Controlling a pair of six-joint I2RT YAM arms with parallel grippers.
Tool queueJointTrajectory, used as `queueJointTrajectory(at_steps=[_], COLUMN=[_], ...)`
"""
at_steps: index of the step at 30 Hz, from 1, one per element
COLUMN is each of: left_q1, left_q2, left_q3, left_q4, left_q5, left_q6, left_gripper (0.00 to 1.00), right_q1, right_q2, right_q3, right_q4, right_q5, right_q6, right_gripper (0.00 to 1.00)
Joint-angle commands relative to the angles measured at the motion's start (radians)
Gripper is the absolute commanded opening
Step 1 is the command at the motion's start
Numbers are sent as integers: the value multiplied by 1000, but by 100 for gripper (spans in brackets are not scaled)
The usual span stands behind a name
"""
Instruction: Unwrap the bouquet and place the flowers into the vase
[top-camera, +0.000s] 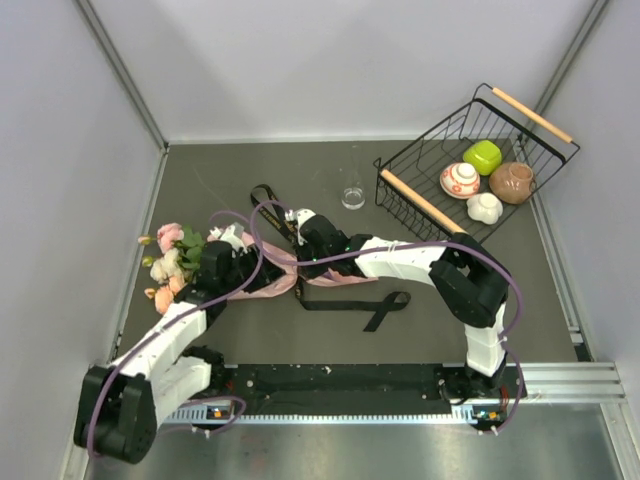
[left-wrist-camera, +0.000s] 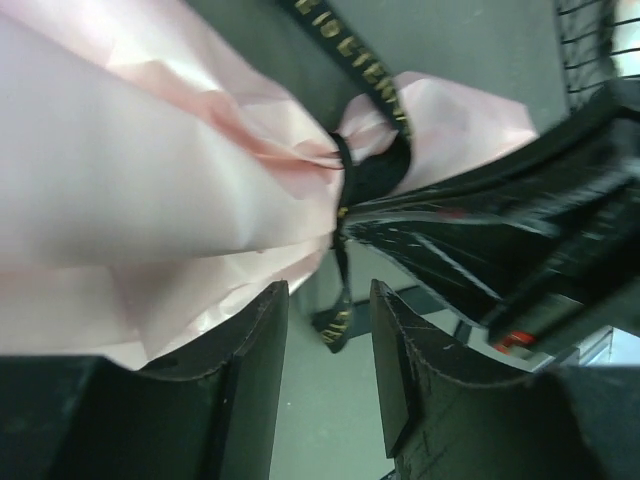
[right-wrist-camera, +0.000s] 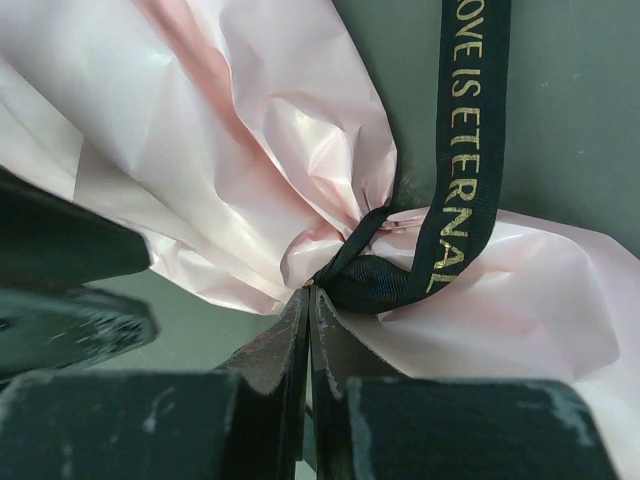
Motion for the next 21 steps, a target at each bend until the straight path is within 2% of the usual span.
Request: queueJointTrajectory(at_steps=[1,4,7,12,21], left_q1=[4,4,5,33,111], left_q2=[-116,-86,18,198,217], left_q3=[28,35,69,129,-3], left_q4=[2,82,126,148,197], left_q5=[40,36,22,10,-9], left_q6=[-28,-61,-84,-68,-62], left_gripper=[44,39,25,21,14], right_q1=[12,12,12,12,11], right_q2=[-33,-38,-47,-67,-86], right_q3=[-13,-19,-22,-25,-28], right_q4=[39,42,43,43,36], right_q5=[1,1,7,11,73], right_q6=[-5,2,5,18,21], right_gripper=[0,0,0,0,0])
